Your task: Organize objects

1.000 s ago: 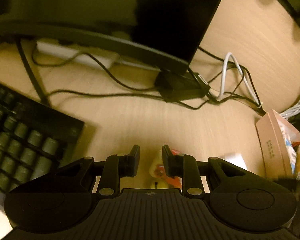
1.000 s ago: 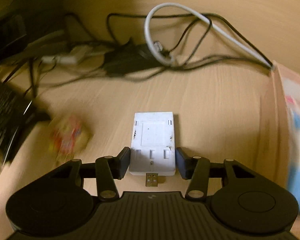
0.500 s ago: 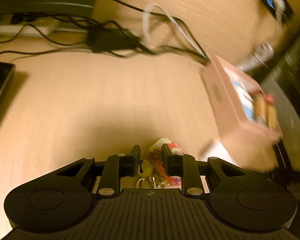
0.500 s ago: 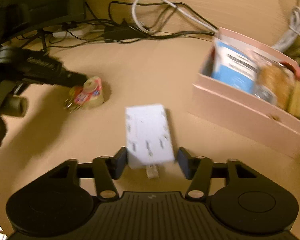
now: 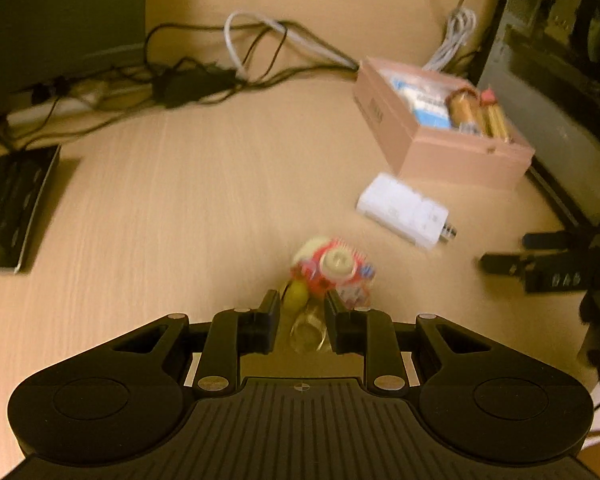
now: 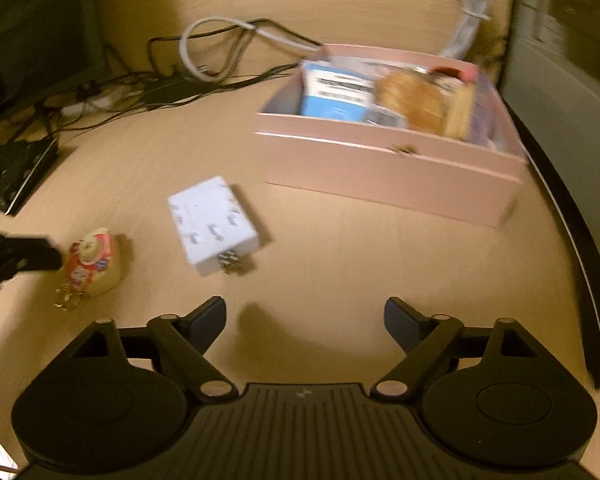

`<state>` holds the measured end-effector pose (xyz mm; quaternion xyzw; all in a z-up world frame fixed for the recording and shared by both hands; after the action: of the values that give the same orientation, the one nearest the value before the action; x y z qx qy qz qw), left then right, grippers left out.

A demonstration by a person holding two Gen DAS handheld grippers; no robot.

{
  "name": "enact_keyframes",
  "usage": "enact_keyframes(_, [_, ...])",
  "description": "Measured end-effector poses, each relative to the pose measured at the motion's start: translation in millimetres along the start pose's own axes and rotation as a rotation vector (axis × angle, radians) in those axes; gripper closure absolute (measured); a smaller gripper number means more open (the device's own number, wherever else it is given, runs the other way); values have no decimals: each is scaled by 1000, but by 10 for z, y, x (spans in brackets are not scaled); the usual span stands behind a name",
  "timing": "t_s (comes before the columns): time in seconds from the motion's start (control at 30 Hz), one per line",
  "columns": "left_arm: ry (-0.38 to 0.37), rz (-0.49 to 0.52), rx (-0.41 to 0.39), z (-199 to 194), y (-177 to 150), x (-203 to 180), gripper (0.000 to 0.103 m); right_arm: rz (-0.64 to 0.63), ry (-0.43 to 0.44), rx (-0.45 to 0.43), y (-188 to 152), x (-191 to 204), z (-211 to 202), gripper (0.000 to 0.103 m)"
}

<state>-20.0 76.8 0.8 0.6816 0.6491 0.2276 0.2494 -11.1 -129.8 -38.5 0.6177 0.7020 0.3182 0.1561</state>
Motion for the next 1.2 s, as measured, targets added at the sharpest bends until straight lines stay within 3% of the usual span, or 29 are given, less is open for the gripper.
enact_keyframes(0.07, [6,-2,30,51,-55,-3,76,20,-18,-5,-48,-84,-6,15])
enact_keyframes(0.13, [-2,-10,47,82,-108,-34,75,37,-36,-13,-78,-138,12,7])
enact_keyframes(0.3, [-23,61,20,85,-139,-193,74,49,-63,-40,-141,-193,29,0])
enact_keyframes(0.43, [50,177,8,81,-167,-389,73,-2,-89,-54,-192,-143,52,0])
enact_keyframes(0.67, [-50,240,19,97,-158,-635,72,-12,-76,-68,-212,-156,39,0])
enact_keyframes(0.8, [-56,229,29,112,-140,-681,69,-16,-73,-65,-208,-148,37,0])
enact_keyframes(0.87, [-45,210,27,113,-133,-692,64,-21,-68,-63,-214,-146,27,0])
enact_keyframes(0.97, [-62,259,37,123,-145,-779,44,-39,-55,-73,-240,-154,14,0])
enact_keyframes(1.03, [-87,326,48,140,-176,-892,19,-47,-51,-81,-256,-155,6,0])
enact_keyframes(1.1, [-125,396,73,165,-224,-1005,4,-49,-48,-78,-255,-152,3,0])
enact_keyframes(1.2, [-155,397,69,150,-239,-1029,6,-57,-38,-70,-250,-160,-4,0])
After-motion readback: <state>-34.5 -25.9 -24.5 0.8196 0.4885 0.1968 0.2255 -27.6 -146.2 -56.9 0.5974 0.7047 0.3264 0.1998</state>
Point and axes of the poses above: each gripper's, at about its wrist camera, not at the fingertips, and z roughly the way its jaws point, x to its left, y to its top, the point moved 3 cm from there along z, roughly the way its jaws point, and after that the axes turned 8 degrees about y, right-handed, at the moved point
